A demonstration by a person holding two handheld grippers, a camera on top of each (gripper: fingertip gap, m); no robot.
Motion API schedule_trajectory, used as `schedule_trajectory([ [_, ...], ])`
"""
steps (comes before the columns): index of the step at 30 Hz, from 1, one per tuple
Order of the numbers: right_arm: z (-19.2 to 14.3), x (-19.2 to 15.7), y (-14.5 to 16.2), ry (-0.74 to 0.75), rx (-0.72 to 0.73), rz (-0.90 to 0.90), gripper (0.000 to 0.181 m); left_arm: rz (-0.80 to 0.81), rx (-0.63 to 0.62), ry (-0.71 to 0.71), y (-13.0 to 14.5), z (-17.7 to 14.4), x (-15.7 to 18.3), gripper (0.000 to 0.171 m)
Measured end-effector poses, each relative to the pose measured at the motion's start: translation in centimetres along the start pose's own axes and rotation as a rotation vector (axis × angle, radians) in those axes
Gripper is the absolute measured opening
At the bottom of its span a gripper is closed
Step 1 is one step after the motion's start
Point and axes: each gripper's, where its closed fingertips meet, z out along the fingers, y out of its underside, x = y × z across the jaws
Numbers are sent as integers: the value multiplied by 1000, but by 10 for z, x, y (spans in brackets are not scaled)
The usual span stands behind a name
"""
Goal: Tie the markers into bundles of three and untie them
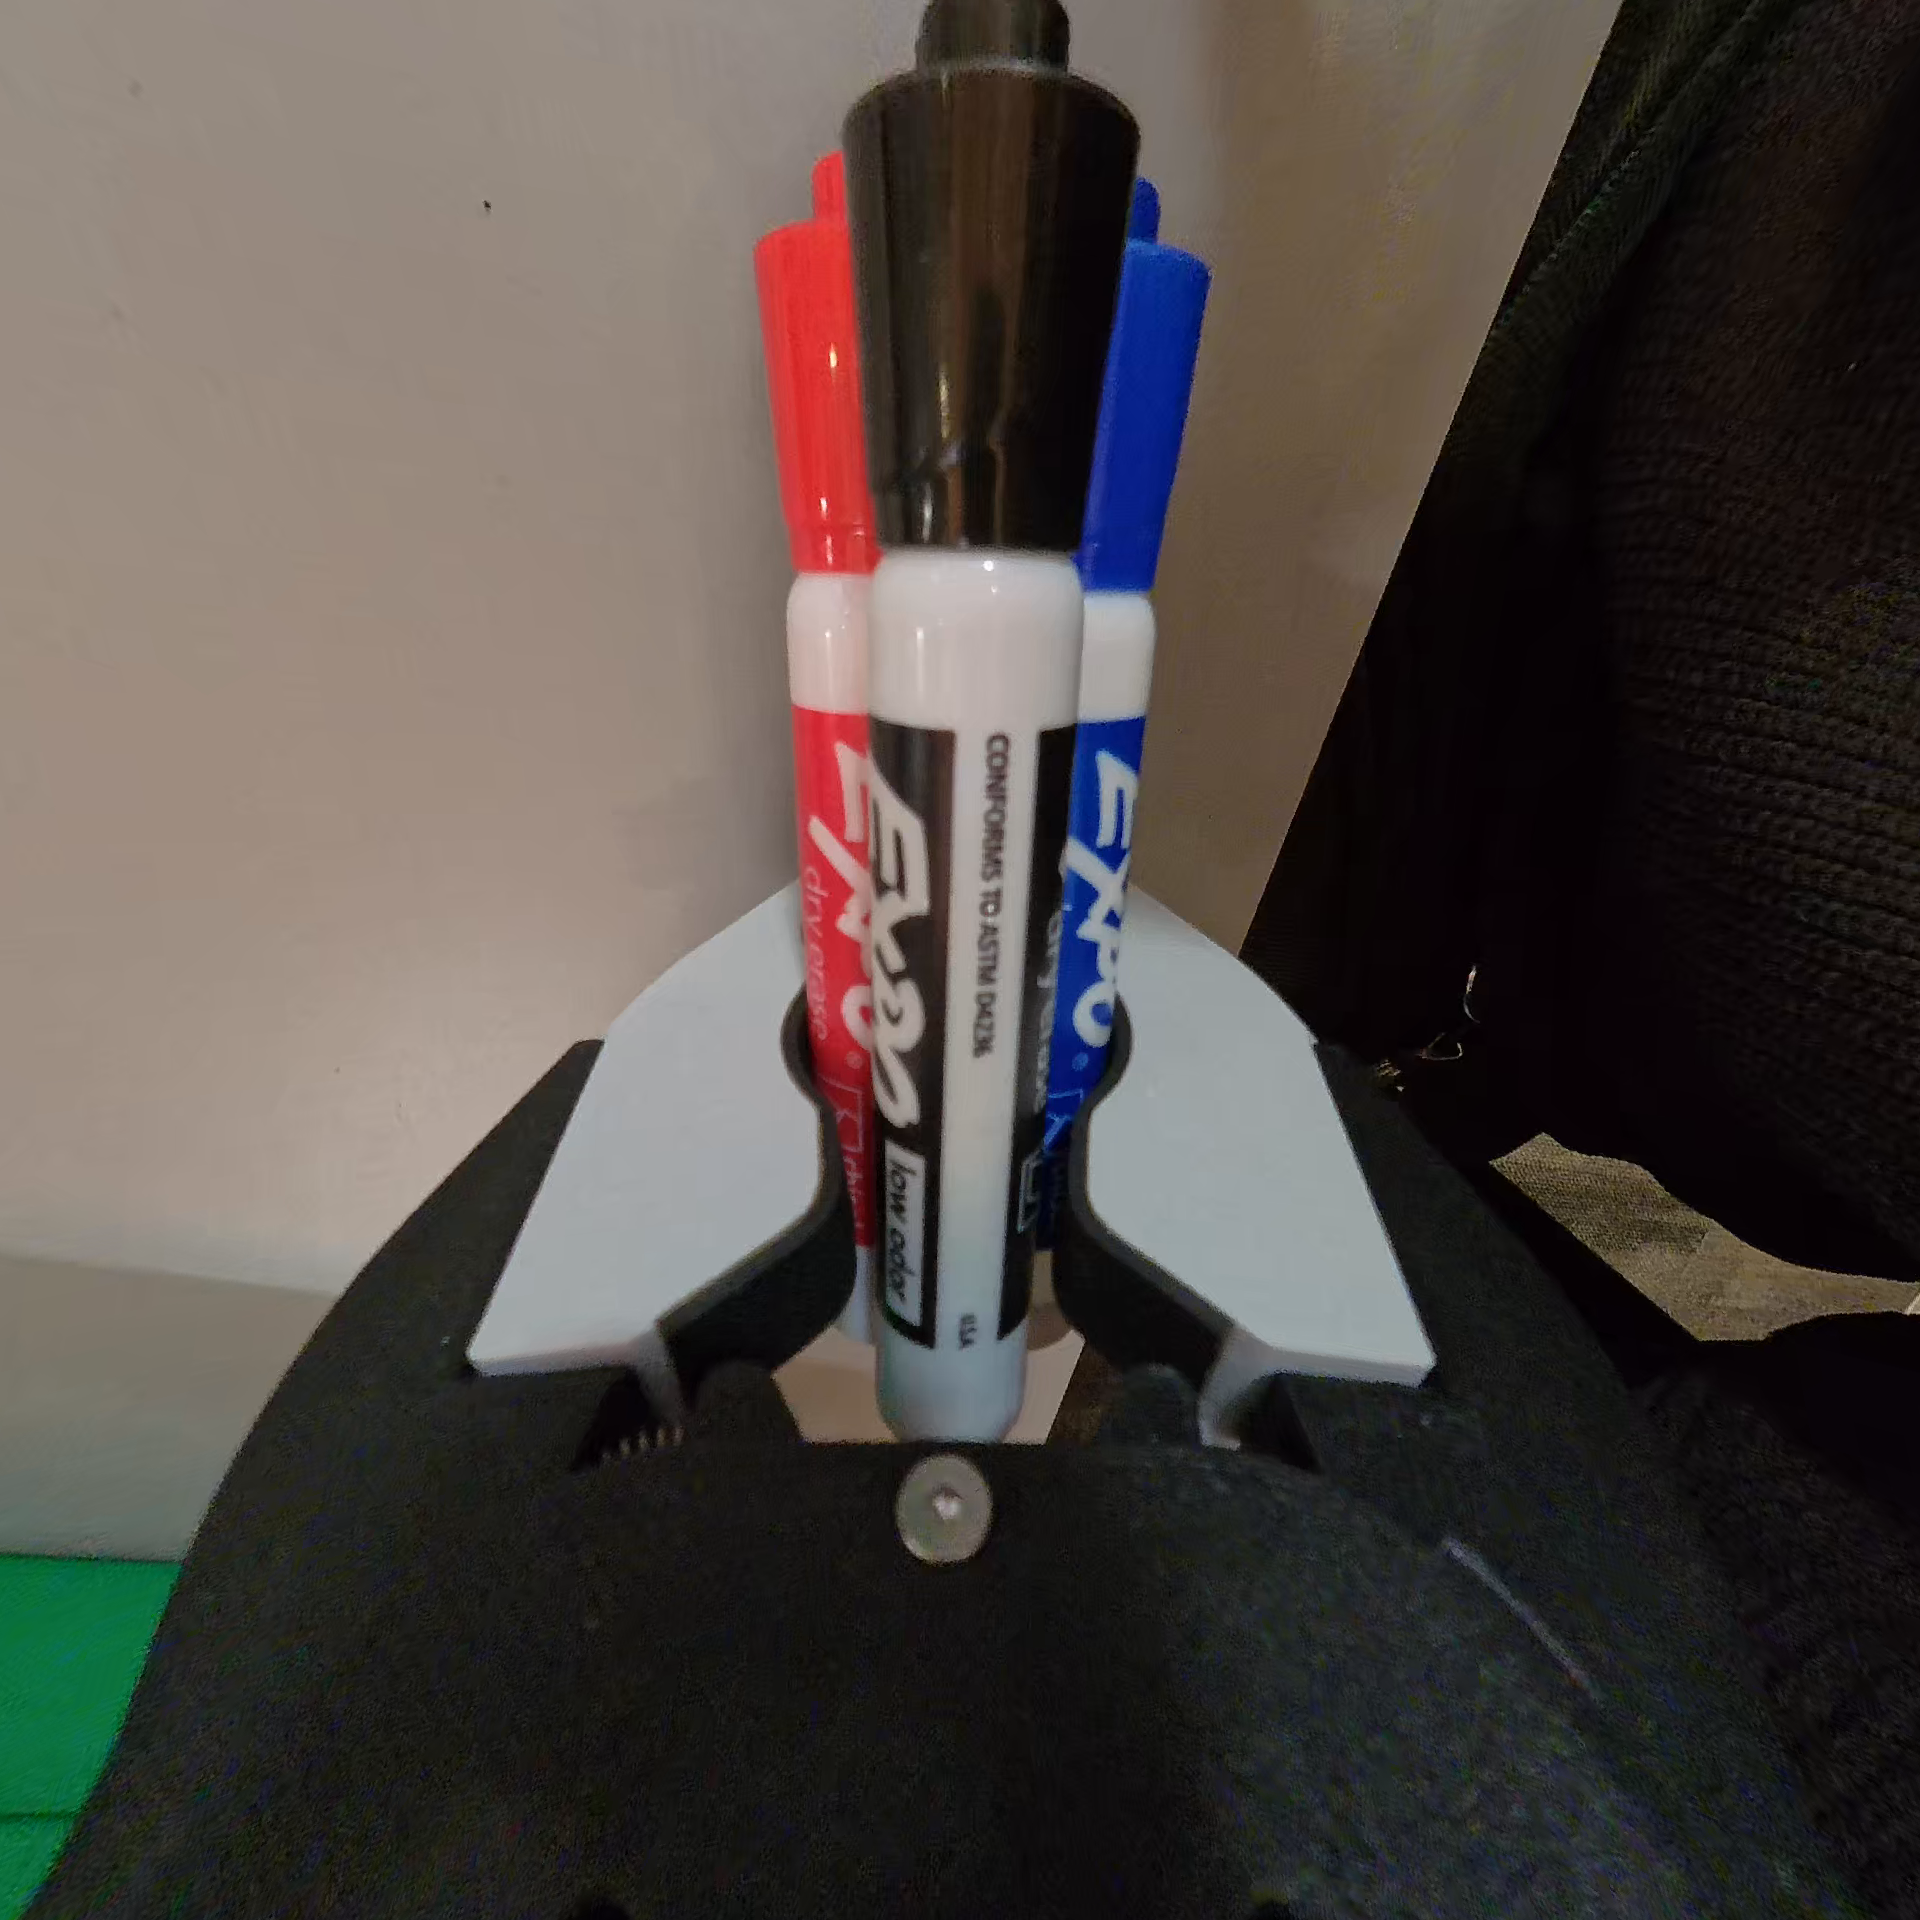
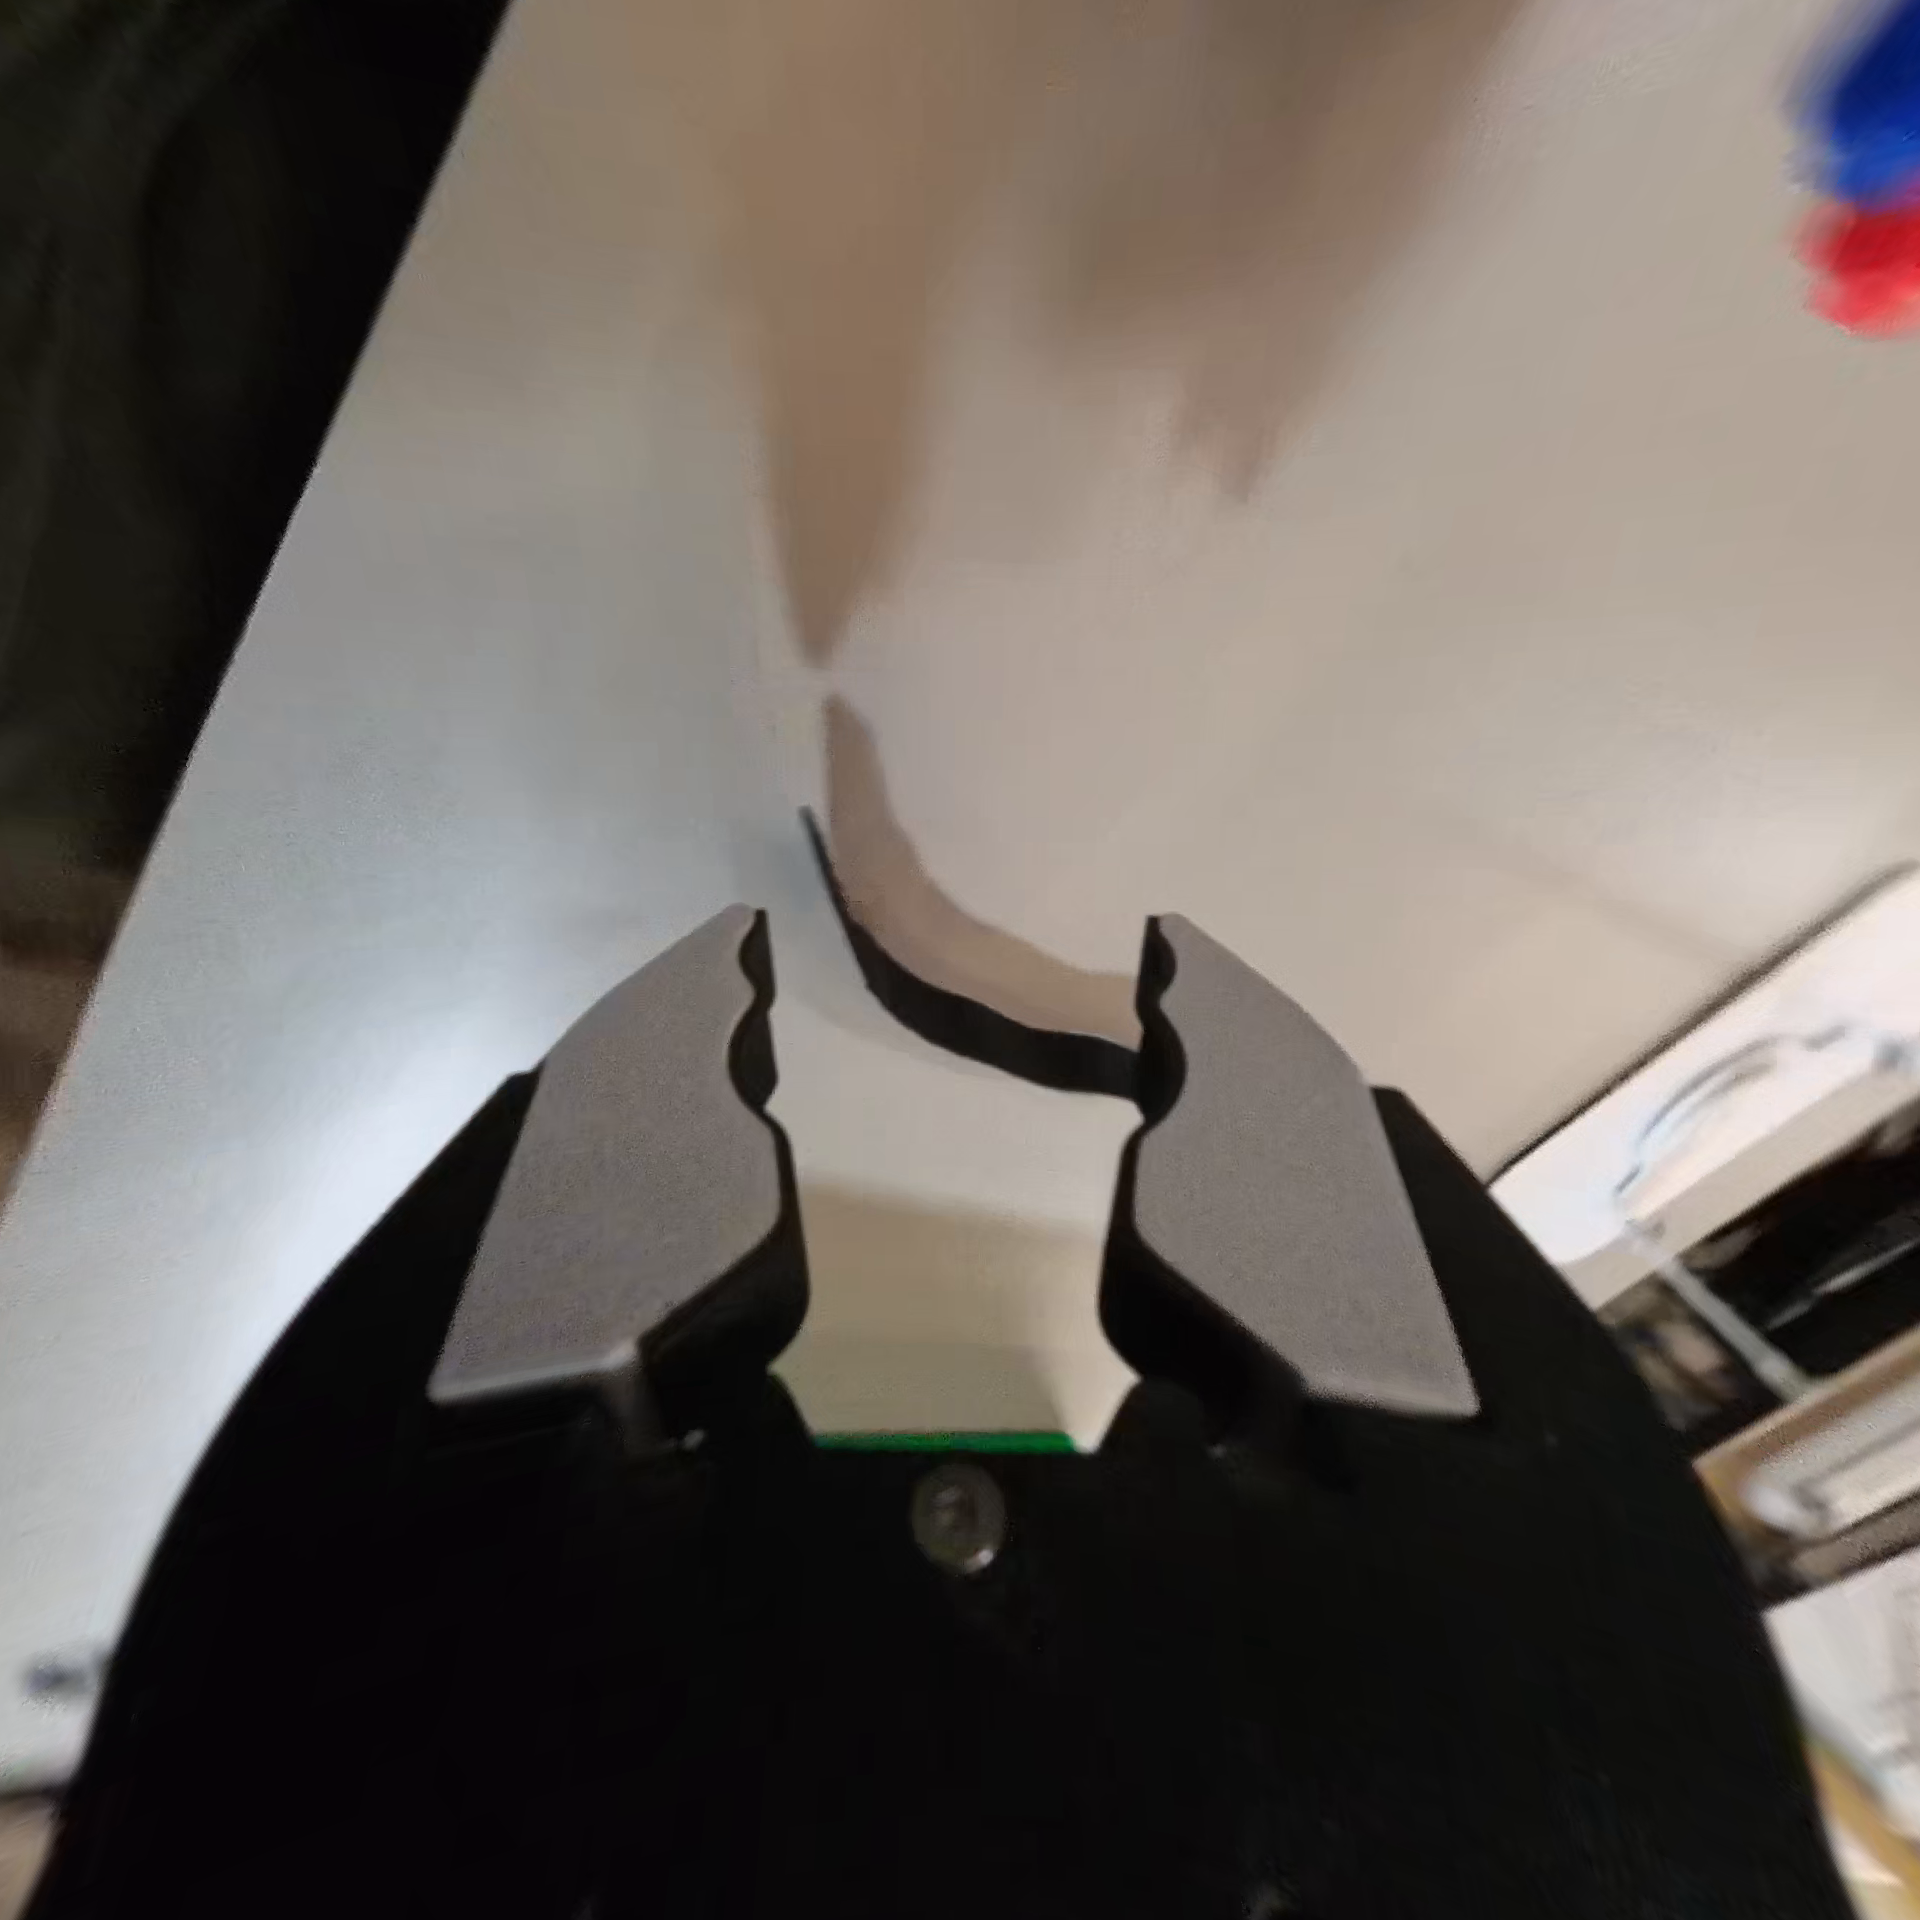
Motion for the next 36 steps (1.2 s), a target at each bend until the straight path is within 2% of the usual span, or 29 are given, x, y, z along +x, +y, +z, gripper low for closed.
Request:
schedule_trajectory([
  [2,-17,25,14,143,108,228,72,12,6,-5,-1,1,-1,49],
  [4,-30,45,47,271,208,511,79,21,13,3,-5,2,-1,49],
  [6,-30,44,70,259,380,793,86,30,0,6,-8,4,-3,49],
  [8,-21,31,69,160,541,967,90,40,-11,10,-12,5,-3,48],
  [9,-13,23,64,125,569,999,90,46,-13,12,-15,5,-4,49],
  [10,-4,14,60,103,552,1000,94,51,-17,13,-17,5,-5,48],
  [12,19,-6,65,95,408,966,101,64,-27,13,-24,5,-8,48],
  [14,36,-15,71,97,304,944,100,84,-39,11,-33,5,-13,48],
  [17,32,-4,55,51,450,968,102,112,-40,16,-51,4,-20,48],
  [22,51,4,52,-18,422,938,108,140,-7,29,-73,5,-21,48],
  [26,53,15,39,-29,481,900,99,134,-12,31,-70,6,-22,48],
  [30,52,18,30,-13,534,881,80,112,-9,46,-63,9,-24,48],
  [36,51,19,20,-11,547,875,71,101,-1,60,-58,12,-27,48],
])
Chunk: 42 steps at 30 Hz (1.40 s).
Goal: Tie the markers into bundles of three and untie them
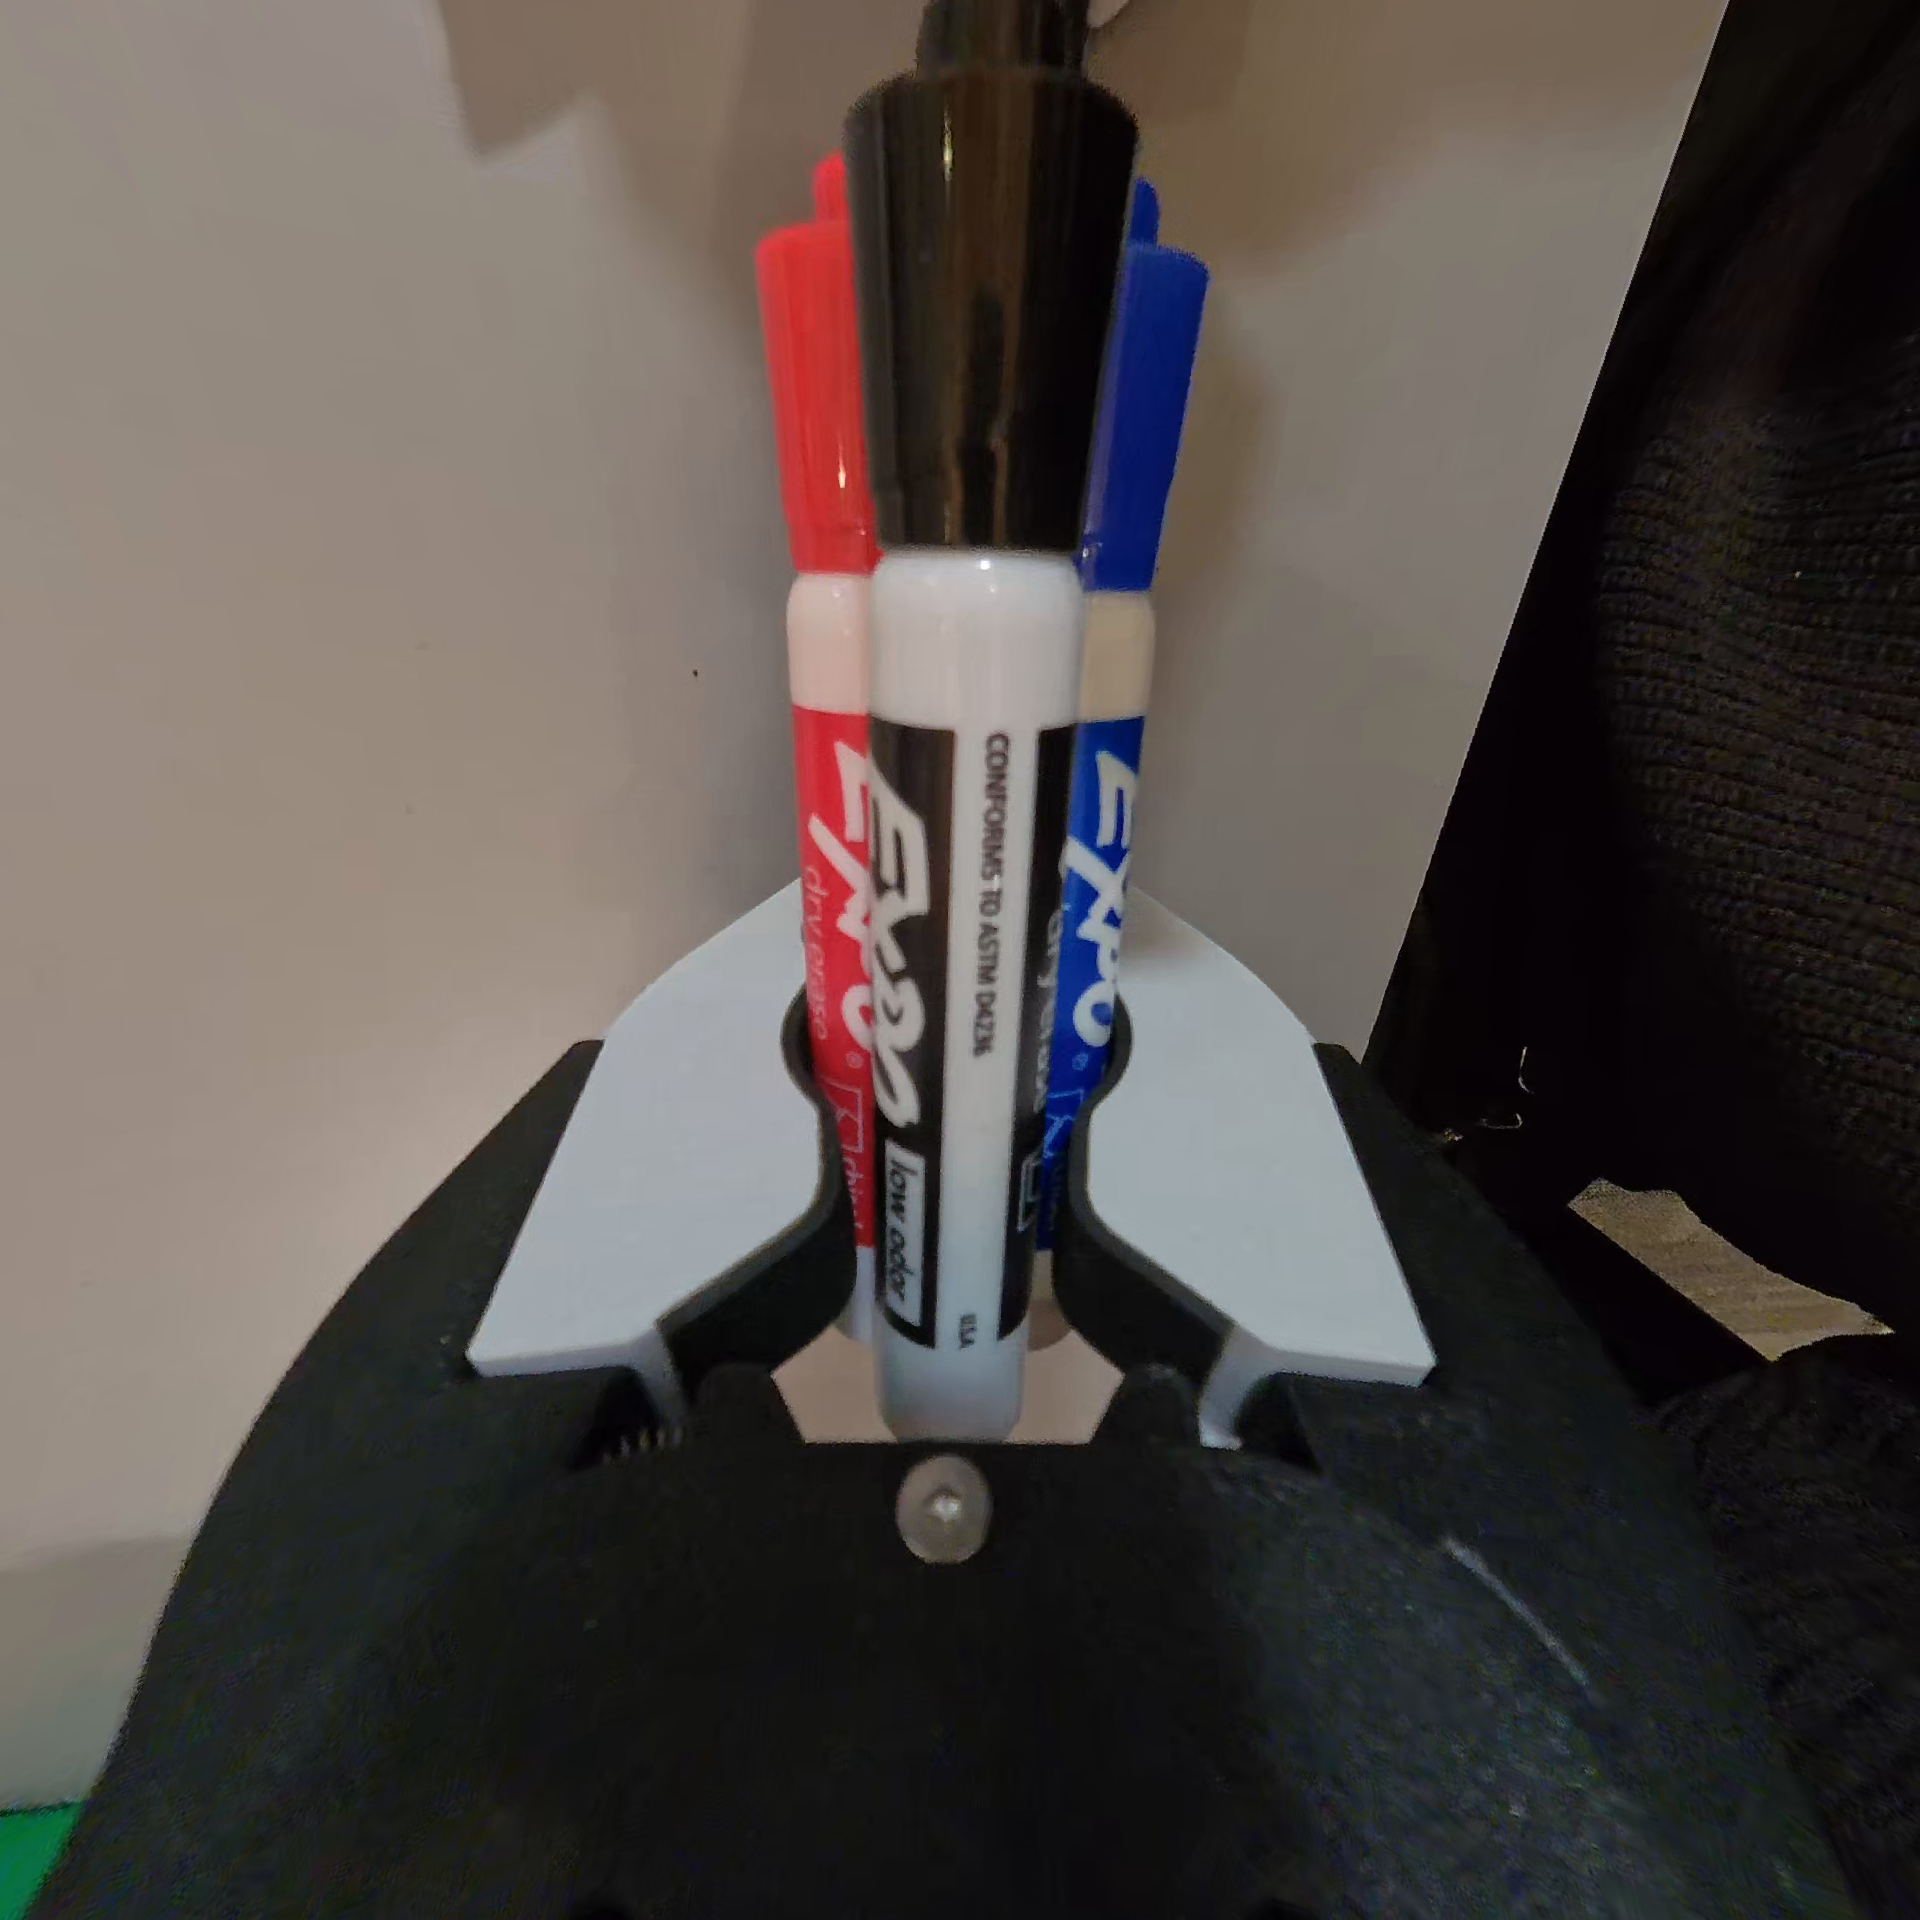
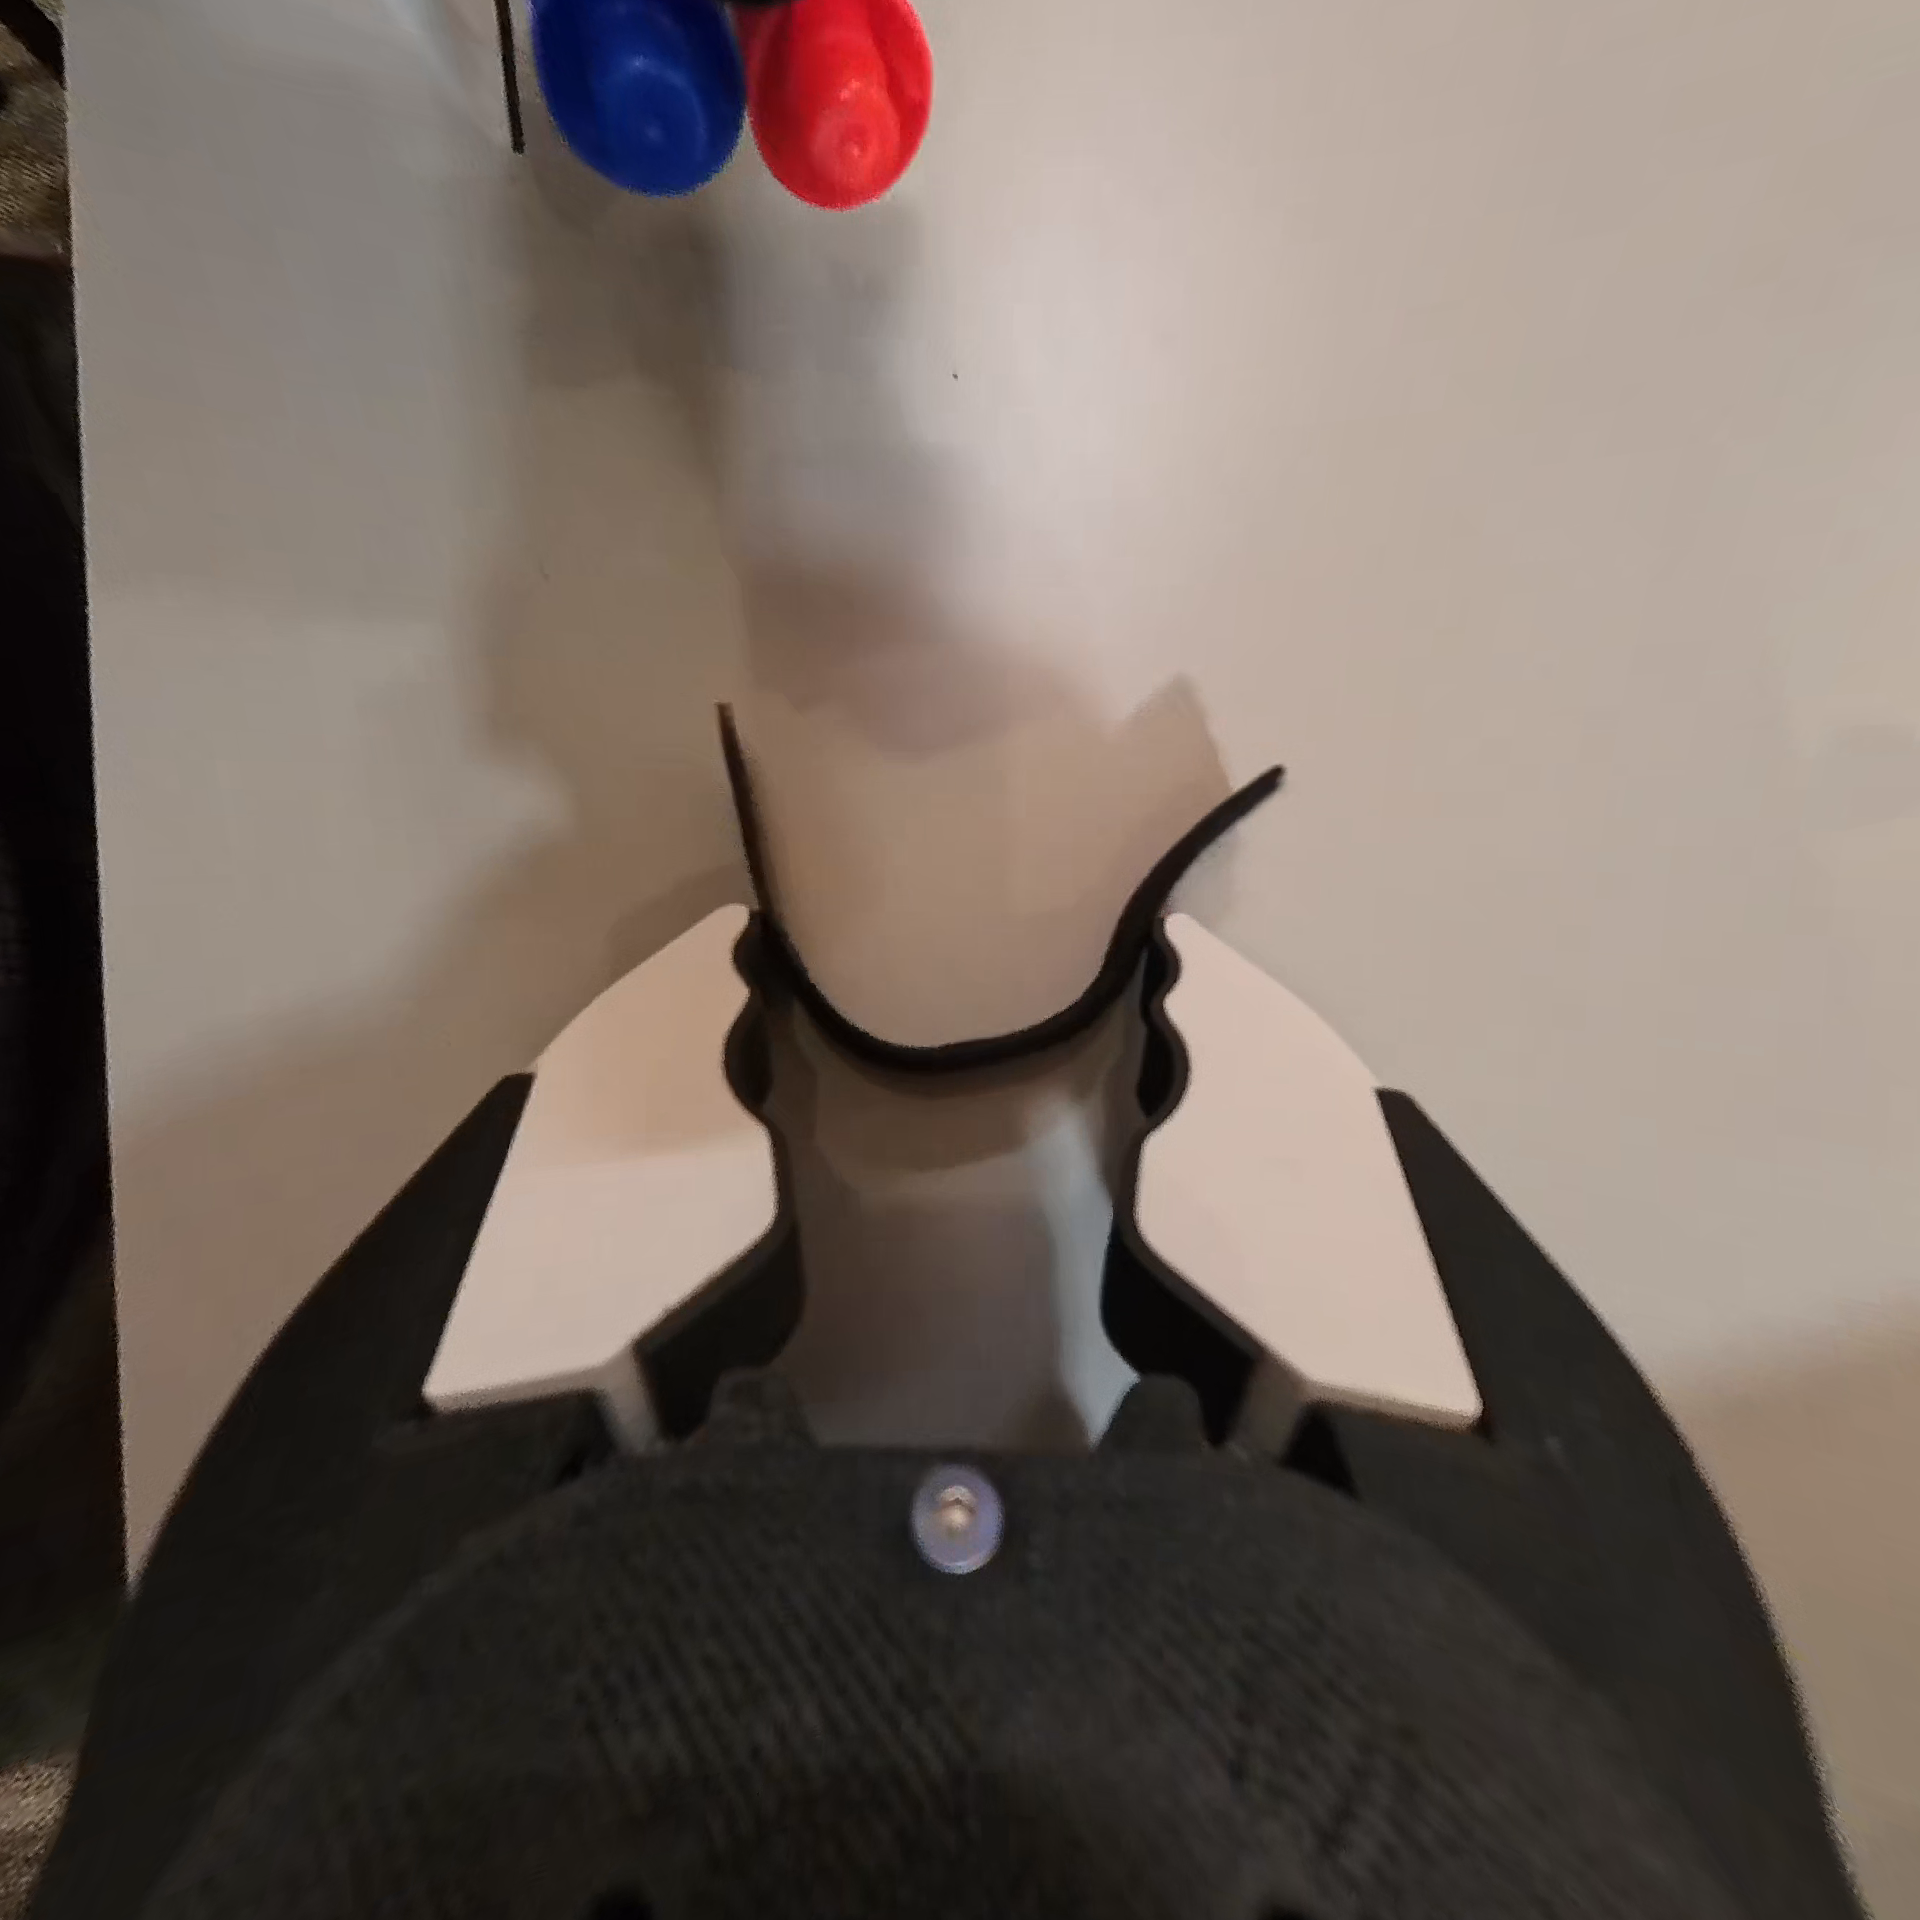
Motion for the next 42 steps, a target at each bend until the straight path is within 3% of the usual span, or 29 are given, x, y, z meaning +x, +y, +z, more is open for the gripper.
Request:
schedule_trajectory([
  [5,3,-13,-8,-31,46,42,52,-12,16,7,2,-1,-2,48],
  [12,4,-15,-15,-98,111,153,44,-21,23,-1,5,-4,-4,48],
  [17,-1,-16,-27,-120,190,196,46,-20,43,-3,4,-8,-4,48],
  [31,-29,-33,-97,-312,618,352,54,-30,128,0,3,-25,-3,49],
  [42,-24,-43,-124,-359,737,483,60,-27,135,9,2,-29,1,49],
])
